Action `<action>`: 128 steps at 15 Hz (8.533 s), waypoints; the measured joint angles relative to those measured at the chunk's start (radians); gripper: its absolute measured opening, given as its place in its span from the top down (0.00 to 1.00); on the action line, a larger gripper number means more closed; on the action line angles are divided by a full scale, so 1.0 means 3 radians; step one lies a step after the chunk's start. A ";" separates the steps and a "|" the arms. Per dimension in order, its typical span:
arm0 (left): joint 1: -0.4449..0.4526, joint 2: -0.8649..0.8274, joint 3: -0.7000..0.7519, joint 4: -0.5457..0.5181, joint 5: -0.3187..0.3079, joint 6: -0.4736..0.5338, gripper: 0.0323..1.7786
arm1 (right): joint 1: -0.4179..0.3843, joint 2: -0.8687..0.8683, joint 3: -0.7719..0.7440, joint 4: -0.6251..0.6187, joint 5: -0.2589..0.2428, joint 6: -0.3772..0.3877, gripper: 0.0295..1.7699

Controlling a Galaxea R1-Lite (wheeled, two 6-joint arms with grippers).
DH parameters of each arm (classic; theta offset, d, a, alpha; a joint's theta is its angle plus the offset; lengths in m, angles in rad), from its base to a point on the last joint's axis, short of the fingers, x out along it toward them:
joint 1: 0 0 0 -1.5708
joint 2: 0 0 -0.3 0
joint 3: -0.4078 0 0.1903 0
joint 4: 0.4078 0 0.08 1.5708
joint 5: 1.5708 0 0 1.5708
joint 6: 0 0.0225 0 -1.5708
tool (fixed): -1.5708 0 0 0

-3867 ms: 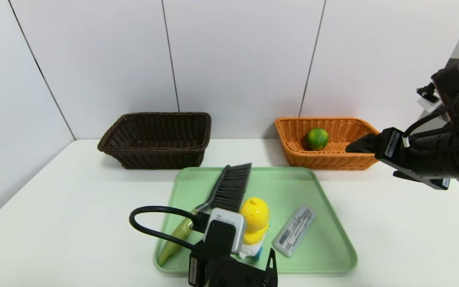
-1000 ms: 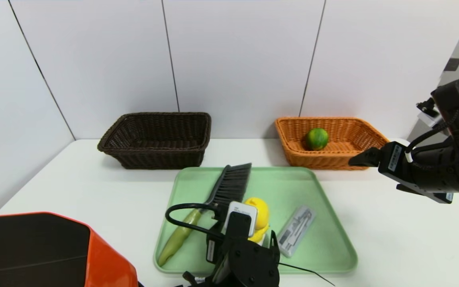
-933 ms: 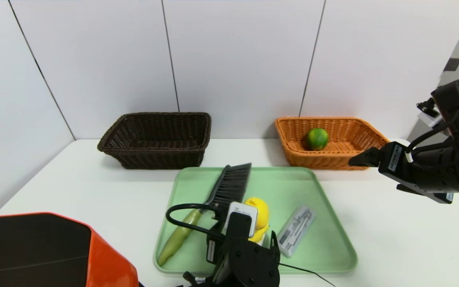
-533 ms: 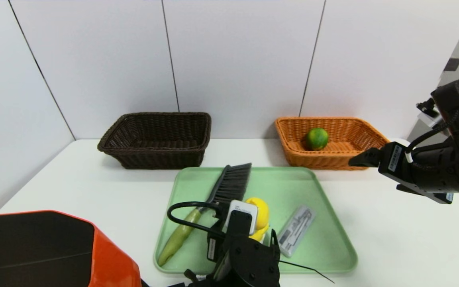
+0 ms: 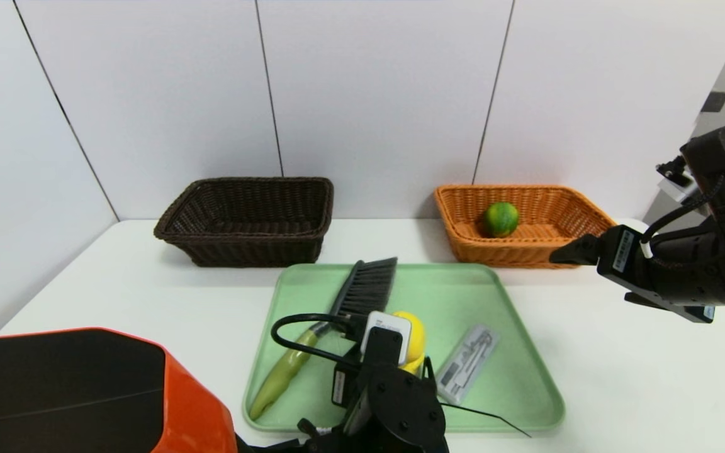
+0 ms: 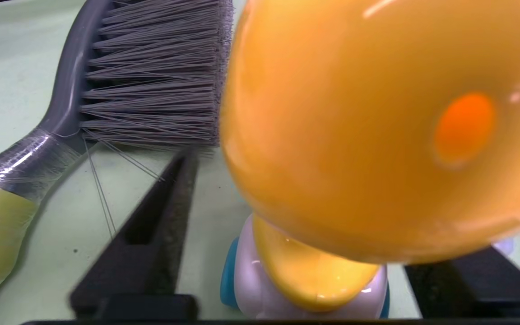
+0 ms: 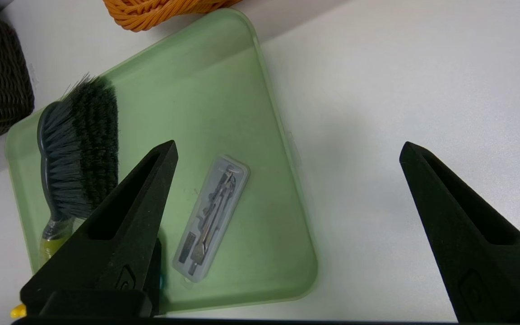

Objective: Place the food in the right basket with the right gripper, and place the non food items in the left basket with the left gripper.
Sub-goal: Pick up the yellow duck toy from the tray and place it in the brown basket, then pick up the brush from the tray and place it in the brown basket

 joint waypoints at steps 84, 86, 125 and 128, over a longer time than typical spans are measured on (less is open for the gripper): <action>0.3384 0.0343 -0.3289 0.3654 -0.2596 0.0699 0.44 | -0.0413 0.0125 0.0128 -0.0101 0.0446 -0.0305 0.04; 0.3384 0.0347 -0.3289 0.3652 -0.2594 0.0696 0.35 | -0.0413 0.0116 0.0130 -0.0101 0.0446 -0.0305 0.04; 0.1124 -0.1924 -0.0670 0.3699 -0.1906 0.0432 0.05 | -0.0113 0.0069 -0.1003 0.1138 0.0691 -0.2009 0.04; 0.1092 -0.1881 -0.0655 0.3697 -0.1926 0.0422 0.05 | -0.0108 0.0074 -0.0998 0.1138 0.0683 -0.1909 0.04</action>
